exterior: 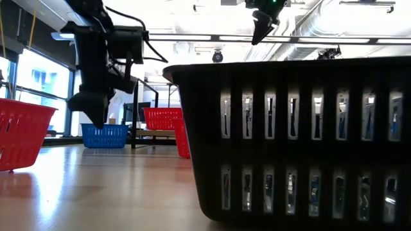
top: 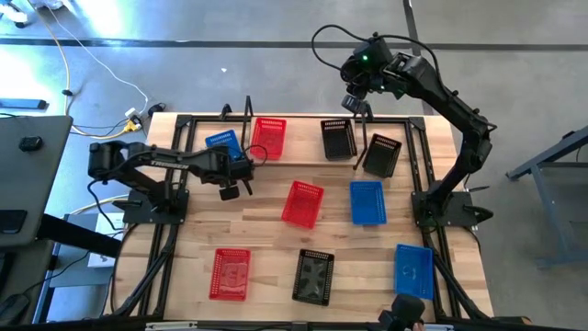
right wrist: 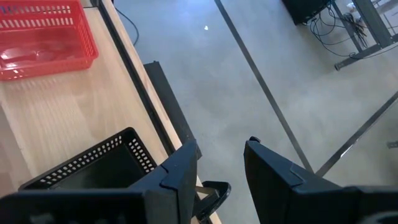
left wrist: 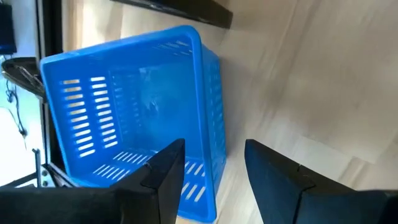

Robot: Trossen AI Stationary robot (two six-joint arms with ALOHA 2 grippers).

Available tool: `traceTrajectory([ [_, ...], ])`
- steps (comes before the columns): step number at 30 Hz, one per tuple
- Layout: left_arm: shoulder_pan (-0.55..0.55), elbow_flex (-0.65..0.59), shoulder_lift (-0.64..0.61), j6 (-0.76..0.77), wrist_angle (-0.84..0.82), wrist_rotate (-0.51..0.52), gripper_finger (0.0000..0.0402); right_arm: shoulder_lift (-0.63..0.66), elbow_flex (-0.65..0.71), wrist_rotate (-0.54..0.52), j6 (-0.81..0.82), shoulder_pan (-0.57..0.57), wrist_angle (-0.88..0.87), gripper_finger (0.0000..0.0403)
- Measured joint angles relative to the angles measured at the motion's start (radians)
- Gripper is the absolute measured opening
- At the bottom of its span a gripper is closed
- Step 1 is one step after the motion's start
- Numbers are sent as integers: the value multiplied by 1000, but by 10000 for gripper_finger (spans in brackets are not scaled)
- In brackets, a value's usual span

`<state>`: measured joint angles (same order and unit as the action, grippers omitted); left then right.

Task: Stack baskets on shelf by color
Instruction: Put the top blue bin on the shelf

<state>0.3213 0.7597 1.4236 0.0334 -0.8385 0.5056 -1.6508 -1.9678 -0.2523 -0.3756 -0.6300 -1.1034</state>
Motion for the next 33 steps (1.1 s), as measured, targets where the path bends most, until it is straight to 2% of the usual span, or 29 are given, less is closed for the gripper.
traceTrajectory([
  [9,20,0,82,50,14,-2,146,0,0,1,0,0,-20,119],
  [12,20,0,88,43,15,-4,115,0,0,1,0,0,-28,119],
  [18,19,0,87,42,15,-18,23,0,0,1,0,0,-31,119],
  [20,19,0,87,42,16,-25,7,0,0,1,4,0,-31,119],
  [28,17,0,75,63,13,-53,4,0,0,1,19,0,-43,119],
  [33,-8,0,30,105,-44,-54,3,0,0,2,66,0,-69,119],
])
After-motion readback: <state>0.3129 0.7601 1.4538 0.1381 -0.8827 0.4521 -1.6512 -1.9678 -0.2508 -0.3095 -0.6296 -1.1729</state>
